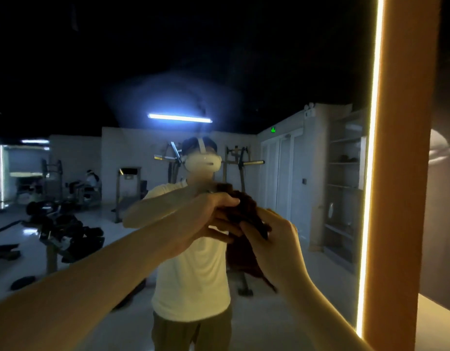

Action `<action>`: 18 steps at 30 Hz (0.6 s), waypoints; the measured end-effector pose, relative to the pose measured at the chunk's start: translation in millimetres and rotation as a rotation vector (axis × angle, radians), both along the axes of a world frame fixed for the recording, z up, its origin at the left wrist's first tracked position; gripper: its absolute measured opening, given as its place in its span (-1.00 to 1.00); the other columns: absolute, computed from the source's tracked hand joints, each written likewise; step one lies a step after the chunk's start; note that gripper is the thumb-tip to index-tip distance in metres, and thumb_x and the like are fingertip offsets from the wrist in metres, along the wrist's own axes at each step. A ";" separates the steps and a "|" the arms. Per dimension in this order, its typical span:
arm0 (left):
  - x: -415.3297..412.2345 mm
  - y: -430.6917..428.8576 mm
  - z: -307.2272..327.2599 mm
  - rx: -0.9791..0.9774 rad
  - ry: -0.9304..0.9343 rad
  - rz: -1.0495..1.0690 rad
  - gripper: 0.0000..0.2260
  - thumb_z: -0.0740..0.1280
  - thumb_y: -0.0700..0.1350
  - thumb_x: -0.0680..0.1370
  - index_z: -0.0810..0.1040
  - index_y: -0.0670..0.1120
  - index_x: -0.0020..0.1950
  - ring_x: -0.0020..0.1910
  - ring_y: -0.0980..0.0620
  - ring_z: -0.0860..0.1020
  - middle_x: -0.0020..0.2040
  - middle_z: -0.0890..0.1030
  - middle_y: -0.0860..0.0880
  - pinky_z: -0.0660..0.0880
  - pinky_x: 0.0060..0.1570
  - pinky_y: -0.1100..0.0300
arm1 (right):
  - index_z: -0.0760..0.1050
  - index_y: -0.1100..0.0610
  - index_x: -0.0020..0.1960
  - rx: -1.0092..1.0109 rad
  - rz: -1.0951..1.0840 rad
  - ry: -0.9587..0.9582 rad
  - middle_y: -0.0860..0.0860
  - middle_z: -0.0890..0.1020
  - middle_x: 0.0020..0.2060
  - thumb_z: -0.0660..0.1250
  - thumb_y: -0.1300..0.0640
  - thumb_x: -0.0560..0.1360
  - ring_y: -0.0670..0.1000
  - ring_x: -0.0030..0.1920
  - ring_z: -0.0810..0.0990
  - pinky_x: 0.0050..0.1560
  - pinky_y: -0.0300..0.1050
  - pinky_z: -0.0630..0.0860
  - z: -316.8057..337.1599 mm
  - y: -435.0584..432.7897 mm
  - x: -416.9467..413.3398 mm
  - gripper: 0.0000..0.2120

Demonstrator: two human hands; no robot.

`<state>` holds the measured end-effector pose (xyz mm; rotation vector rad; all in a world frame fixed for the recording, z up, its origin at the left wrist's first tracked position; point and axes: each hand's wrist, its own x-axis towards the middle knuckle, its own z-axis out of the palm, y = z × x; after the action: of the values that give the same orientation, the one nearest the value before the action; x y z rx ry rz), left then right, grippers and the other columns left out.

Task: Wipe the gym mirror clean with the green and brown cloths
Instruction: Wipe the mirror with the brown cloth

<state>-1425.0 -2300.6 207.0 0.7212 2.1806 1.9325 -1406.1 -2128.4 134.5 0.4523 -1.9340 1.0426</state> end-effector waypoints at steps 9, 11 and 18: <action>-28.3 -71.1 99.8 -0.492 1.190 0.974 -0.84 0.33 0.00 0.60 0.61 -0.03 -0.12 -0.26 0.07 0.55 -0.22 0.60 0.02 0.38 -0.31 0.20 | 0.57 -0.01 0.02 -0.152 -0.288 0.377 -0.03 0.55 -0.05 0.36 0.20 0.57 -0.15 -0.16 0.58 -0.19 -0.32 0.45 162.4 35.6 -38.2 -0.88; -39.0 -89.6 118.4 -0.576 1.401 1.117 -0.86 0.29 -0.03 0.58 0.58 -0.07 -0.03 -0.12 -0.04 0.53 -0.10 0.57 -0.04 0.45 -0.20 0.07 | 0.58 0.08 0.22 -0.084 -0.474 0.461 0.09 0.48 0.04 0.33 0.21 0.59 0.03 -0.15 0.55 -0.14 -0.05 0.53 210.6 34.3 -59.7 -0.78; -82.6 -126.4 135.9 -0.678 1.621 1.332 -0.52 0.15 0.00 0.61 0.45 -0.28 0.41 0.39 -0.28 0.41 0.40 0.45 -0.29 0.38 0.34 -0.19 | 0.36 0.23 0.52 0.033 -0.749 0.449 0.24 0.43 0.28 0.43 0.10 0.54 0.19 0.08 0.58 0.09 0.07 0.55 234.6 -58.8 -131.0 -0.40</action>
<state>-1507.6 -2427.1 343.0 0.8268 4.6847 -0.1962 -1537.1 -2187.1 369.1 -0.0428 -1.5116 0.3770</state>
